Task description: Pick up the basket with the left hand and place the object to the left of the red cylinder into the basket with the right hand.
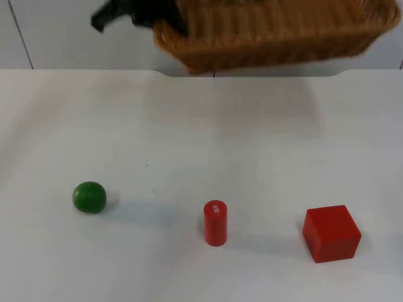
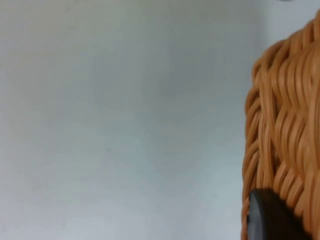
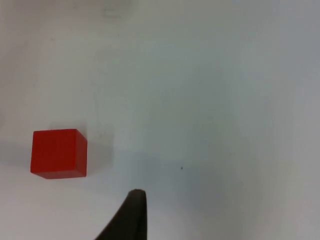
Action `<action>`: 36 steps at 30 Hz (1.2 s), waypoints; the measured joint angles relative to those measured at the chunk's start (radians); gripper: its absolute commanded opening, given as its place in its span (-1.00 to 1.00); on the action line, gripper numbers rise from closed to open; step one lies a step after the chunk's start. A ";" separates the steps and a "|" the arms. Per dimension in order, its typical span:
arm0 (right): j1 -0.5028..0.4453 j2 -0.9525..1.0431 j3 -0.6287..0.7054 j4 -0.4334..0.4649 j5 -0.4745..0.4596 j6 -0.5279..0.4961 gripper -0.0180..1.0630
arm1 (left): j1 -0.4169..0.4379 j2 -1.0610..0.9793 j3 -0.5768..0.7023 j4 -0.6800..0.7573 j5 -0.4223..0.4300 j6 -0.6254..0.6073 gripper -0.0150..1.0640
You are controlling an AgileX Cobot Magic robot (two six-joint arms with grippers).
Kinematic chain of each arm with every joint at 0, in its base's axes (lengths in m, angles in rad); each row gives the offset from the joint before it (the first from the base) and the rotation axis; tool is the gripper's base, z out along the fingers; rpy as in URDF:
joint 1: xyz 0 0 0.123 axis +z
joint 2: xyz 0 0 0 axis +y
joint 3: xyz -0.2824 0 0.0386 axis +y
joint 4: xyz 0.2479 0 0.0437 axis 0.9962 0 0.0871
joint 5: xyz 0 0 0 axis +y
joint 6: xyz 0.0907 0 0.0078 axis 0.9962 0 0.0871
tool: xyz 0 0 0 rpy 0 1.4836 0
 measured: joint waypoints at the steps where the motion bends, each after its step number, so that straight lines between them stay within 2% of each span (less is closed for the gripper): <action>1: 0.000 0.000 0.000 0.000 0.002 0.000 0.98 | 0.013 -0.049 -0.001 0.000 0.052 0.000 -0.98; 2: 0.000 0.000 0.000 0.000 0.002 0.000 0.98 | 0.013 -0.049 -0.001 0.000 0.052 0.000 -0.98; 6: 0.000 0.000 0.000 0.007 0.017 0.000 0.98 | 0.081 -0.168 -0.001 0.056 0.205 0.003 -0.98; 7: 0.000 0.000 0.000 0.007 0.017 0.000 0.98 | 0.081 -0.168 -0.001 0.056 0.205 0.003 -0.98; 9: 0.003 0.000 0.000 0.030 0.027 -0.017 0.98 | 0.143 -0.215 -0.001 0.073 0.252 0.006 -0.98; 12: 0.052 0.000 0.000 0.064 0.028 -0.046 0.98 | 0.237 -0.279 0.006 0.086 0.257 -0.004 -0.98; 13: 0.052 0.000 0.000 0.064 0.028 -0.046 0.98 | 0.237 -0.279 0.006 0.086 0.257 -0.004 -0.98; 16: 0.131 0.000 0.000 0.072 0.028 -0.054 0.98 | 0.293 -0.343 0.011 0.133 0.255 -0.024 -0.98; 19: 0.205 0.000 0.000 0.072 0.028 -0.056 0.98 | 0.298 -0.360 0.031 0.134 0.255 -0.030 -0.98; 21: 0.263 0.000 0.000 0.074 0.023 -0.056 0.98 | 0.298 -0.366 0.087 0.131 0.253 -0.030 -0.98; 22: 0.263 0.000 0.000 0.074 0.023 -0.056 0.98 | 0.298 -0.366 0.087 0.131 0.253 -0.030 -0.98; 26: 0.381 0.006 0.000 0.074 -0.025 -0.053 0.98 | 0.307 -0.352 0.251 0.131 0.257 0.006 -0.98; 28: 0.411 0.016 0.000 0.074 -0.032 -0.051 0.98 | 0.315 -0.347 0.282 0.124 0.261 0.020 -0.98; 32: 0.543 0.140 0.000 0.074 -0.078 -0.034 0.98 | 0.392 -0.339 0.362 0.092 0.267 0.083 -0.98; 33: 0.543 0.140 0.000 0.074 -0.078 -0.034 0.98 | 0.392 -0.339 0.362 0.092 0.267 0.083 -0.98; 36: 0.647 0.275 0.000 0.074 -0.179 -0.015 0.98 | 0.441 -0.339 0.364 0.081 0.260 0.103 -0.98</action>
